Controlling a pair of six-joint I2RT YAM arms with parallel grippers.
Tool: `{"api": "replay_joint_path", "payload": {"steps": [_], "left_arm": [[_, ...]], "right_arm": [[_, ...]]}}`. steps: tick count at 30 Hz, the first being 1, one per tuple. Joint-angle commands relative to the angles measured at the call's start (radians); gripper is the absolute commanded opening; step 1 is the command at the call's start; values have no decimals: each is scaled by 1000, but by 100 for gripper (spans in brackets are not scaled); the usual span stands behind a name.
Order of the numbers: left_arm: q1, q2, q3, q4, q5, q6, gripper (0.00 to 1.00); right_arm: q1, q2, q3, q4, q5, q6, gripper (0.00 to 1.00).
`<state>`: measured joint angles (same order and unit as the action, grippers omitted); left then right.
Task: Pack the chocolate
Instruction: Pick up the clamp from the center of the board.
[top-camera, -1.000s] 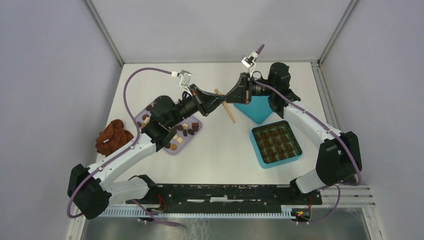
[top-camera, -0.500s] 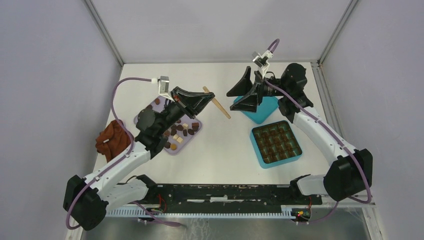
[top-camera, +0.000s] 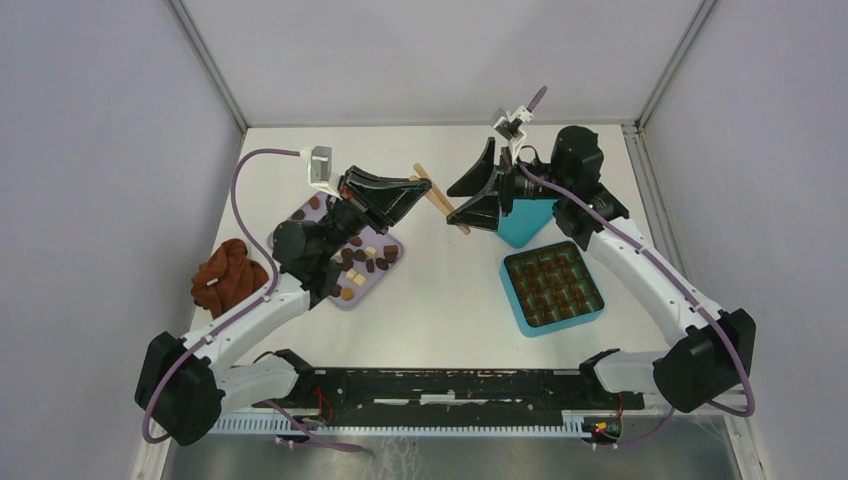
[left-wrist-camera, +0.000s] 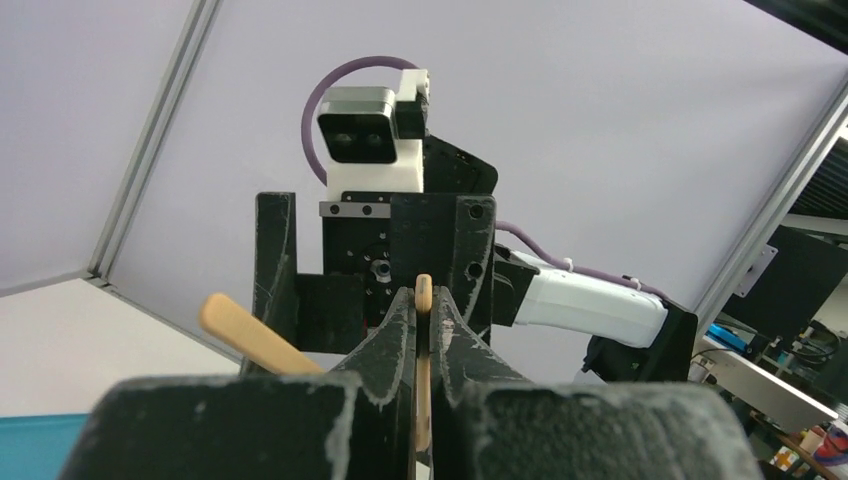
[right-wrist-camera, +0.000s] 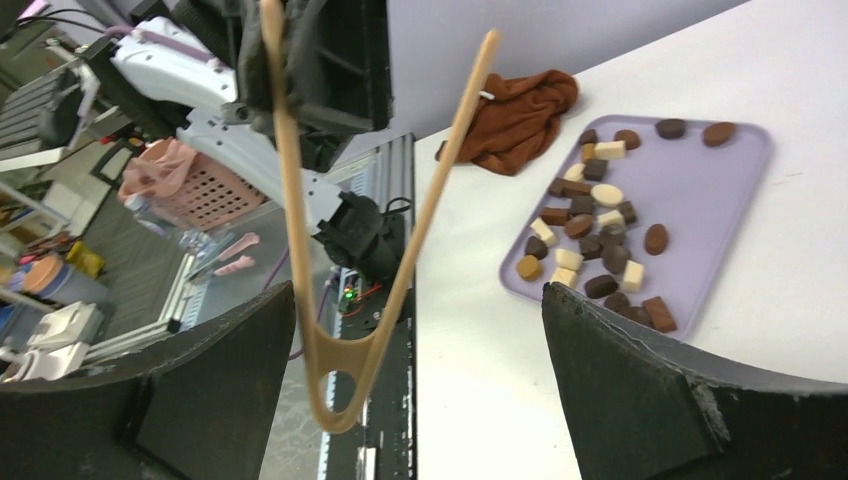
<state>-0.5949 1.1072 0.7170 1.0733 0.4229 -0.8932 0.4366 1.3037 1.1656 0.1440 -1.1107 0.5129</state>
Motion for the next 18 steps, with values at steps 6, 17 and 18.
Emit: {"api": "replay_joint_path", "payload": {"steps": [6, 17, 18], "left_arm": [[2, -4, 34, 110, -7, -55, 2], [0, 23, 32, 152, -39, -85, 2], [1, 20, 30, 148, -44, -84, 2]], "right_arm": [[40, 11, 17, 132, 21, 133, 98], [97, 46, 29, 253, 31, 239, 85], [97, 48, 29, 267, 30, 253, 84]]}}
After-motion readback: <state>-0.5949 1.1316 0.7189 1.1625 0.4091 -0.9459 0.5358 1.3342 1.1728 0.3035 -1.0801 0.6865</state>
